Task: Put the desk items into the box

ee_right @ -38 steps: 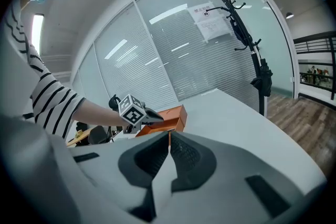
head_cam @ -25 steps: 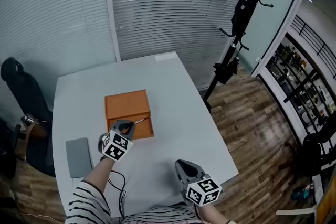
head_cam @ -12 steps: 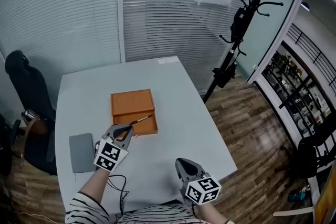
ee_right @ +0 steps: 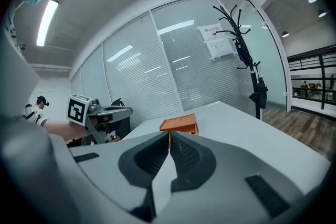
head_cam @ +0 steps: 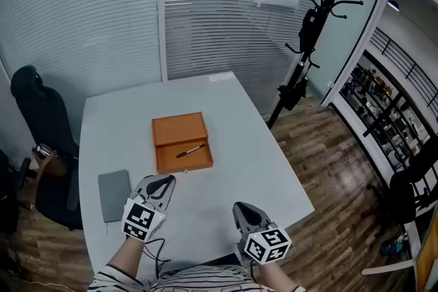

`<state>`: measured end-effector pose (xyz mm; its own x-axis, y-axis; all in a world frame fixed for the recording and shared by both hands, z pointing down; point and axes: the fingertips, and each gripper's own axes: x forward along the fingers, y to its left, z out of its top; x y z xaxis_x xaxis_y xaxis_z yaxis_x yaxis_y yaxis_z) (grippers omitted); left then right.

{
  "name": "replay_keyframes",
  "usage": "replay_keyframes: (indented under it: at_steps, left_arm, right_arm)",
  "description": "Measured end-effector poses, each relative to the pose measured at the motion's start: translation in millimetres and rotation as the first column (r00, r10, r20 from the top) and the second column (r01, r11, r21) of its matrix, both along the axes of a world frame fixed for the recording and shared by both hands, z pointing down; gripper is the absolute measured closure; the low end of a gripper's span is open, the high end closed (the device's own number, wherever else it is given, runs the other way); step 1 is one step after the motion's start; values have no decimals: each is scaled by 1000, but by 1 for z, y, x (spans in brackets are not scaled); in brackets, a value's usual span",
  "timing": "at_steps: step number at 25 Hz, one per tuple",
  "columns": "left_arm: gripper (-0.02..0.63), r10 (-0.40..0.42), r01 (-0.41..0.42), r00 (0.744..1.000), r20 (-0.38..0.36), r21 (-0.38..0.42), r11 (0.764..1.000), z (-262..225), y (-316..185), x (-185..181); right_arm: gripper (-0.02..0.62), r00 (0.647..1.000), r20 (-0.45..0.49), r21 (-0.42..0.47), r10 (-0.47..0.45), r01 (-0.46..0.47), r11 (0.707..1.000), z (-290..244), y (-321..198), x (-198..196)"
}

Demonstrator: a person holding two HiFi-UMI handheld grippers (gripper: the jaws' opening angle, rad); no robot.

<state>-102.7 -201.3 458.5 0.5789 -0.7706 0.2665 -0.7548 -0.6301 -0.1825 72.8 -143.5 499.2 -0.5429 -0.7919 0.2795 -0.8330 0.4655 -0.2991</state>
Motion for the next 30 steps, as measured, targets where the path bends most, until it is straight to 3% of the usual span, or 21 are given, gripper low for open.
replay_keyframes:
  at_steps: [8, 16, 30]
  left_arm:
    - [583, 10, -11, 999, -54, -18, 1000, 5, 52, -15]
    - [584, -44, 42, 993, -108, -29, 999, 19, 86, -31]
    - [584, -94, 89, 985, -146, -37, 995, 27, 104, -39]
  right_arm:
    - [568, 999, 15, 6, 36, -37, 999, 1, 28, -21]
    - [569, 999, -32, 37, 32, -31, 999, 2, 47, -34]
    - [571, 997, -71, 46, 12, -9, 999, 5, 48, -39]
